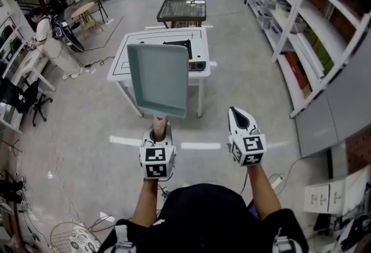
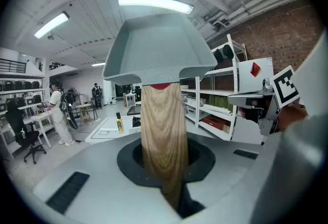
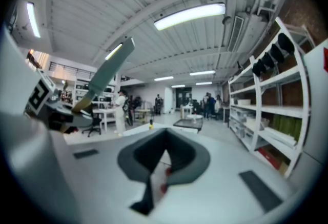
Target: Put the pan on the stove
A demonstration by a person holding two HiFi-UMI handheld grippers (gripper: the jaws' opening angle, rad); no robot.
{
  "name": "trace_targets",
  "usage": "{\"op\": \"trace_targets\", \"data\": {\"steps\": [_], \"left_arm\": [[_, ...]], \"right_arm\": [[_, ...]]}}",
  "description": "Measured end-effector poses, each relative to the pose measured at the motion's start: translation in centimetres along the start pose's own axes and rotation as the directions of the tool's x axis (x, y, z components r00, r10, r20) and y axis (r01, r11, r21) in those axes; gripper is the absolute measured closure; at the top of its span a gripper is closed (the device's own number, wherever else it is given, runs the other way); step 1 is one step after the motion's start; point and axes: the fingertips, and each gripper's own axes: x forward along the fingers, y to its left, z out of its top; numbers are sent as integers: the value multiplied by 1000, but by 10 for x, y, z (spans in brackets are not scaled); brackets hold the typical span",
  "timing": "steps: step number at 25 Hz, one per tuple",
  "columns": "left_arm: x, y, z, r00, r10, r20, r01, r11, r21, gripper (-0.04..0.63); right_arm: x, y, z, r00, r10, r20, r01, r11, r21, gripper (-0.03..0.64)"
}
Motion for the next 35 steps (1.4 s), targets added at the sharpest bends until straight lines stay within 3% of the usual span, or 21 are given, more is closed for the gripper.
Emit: {"op": "trace_targets", "data": {"steps": [11, 19, 35], "left_arm": [[6, -33, 1, 1000, 26, -3, -26, 1000, 1, 546], [17, -57, -4, 999, 46, -25, -46, 999, -3, 546], [70, -36, -4, 997, 66, -51, -66, 998, -12, 545]], "right_arm": [[-15, -29, -13, 999, 43, -29, -44, 999, -26, 583], [-23, -62, -35, 996, 65, -57, -65, 998, 5, 583], [35, -79, -49, 992, 83, -99, -85, 996, -14, 582]]}}
